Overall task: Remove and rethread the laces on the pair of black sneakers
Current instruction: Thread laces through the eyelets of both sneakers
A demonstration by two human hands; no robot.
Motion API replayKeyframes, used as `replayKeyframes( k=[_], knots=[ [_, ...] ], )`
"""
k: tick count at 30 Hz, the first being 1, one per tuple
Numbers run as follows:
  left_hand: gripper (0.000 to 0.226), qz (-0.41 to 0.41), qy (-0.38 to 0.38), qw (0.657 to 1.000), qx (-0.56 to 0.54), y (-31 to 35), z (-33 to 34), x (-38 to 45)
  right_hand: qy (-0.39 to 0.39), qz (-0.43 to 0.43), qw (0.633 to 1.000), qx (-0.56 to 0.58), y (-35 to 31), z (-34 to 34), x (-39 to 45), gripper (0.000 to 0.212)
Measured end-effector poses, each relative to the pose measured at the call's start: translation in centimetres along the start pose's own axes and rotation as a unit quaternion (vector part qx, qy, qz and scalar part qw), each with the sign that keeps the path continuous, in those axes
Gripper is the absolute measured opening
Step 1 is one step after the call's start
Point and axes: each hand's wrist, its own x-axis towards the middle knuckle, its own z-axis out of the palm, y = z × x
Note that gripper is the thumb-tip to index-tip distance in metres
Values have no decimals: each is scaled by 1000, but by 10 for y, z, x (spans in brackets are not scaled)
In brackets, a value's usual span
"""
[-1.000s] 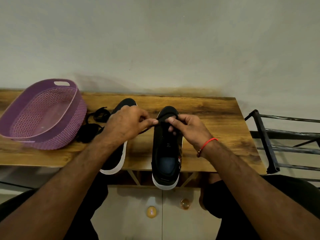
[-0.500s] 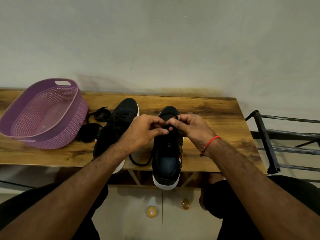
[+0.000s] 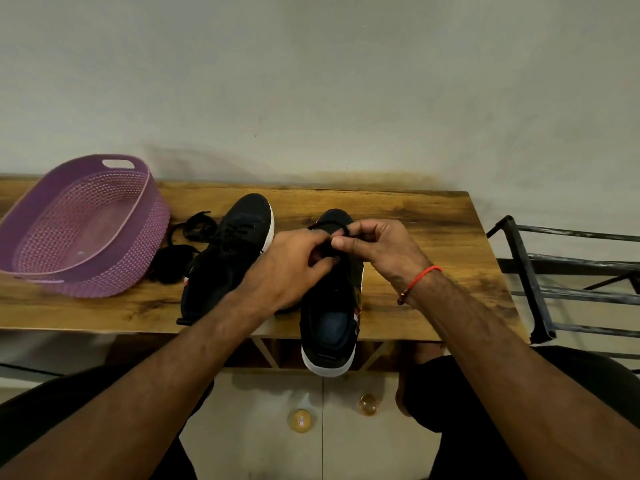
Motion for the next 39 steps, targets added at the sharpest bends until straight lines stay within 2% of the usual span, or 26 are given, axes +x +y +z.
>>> replayKeyframes(
  k=[2,4,8,10,14,18,21,23,25,27,29,31,33,36,39],
  knots=[
    [26,-1,10,998,64,-2,1,0,-19,5,1000,-2,-1,-1,-1,9],
    [25,-15,12,997,81,-4,2,-1,-36,8,999,-12,-1,-1,-1,9],
    [17,-51,0,998,-36,-5,-7,4,-8,20,1000,3,-3,-1,0,4],
    [18,-57,-29,997,-42,-6,-19,7,12,31,999,5,-4,-3,1,3],
    [15,-33,-59,996,57,-11,-39,10,21,67,998,5,-1,-3,3,6],
    [11,-52,24,988,145,-16,-50,8,22,83,996,2,-3,-4,1,11],
    [12,-82,91,983,134,-17,-51,6,6,86,996,-4,-4,-3,-1,11],
    [12,-101,117,984,85,-17,-47,5,0,87,996,-3,-5,-2,-2,11],
    [11,-149,126,979,-59,-15,-42,7,2,89,996,0,-6,-2,-2,12],
    [12,-207,131,947,-210,-12,-36,8,7,90,996,1,-6,-2,-3,14],
    [11,-236,139,899,-343,-5,-30,9,15,94,995,6,-5,-2,-3,18],
    [13,-243,162,860,-418,-6,-24,11,21,102,994,17,-5,-3,-2,19],
    [19,-218,210,870,-390,-13,-21,12,24,108,994,27,-5,-4,-1,19],
    [24,-119,281,938,-166,-25,-31,12,22,111,993,20,-4,-4,-1,19],
    [16,-62,305,950,-3,-31,-50,10,19,118,993,12,-4,-4,-1,18]
  ],
)
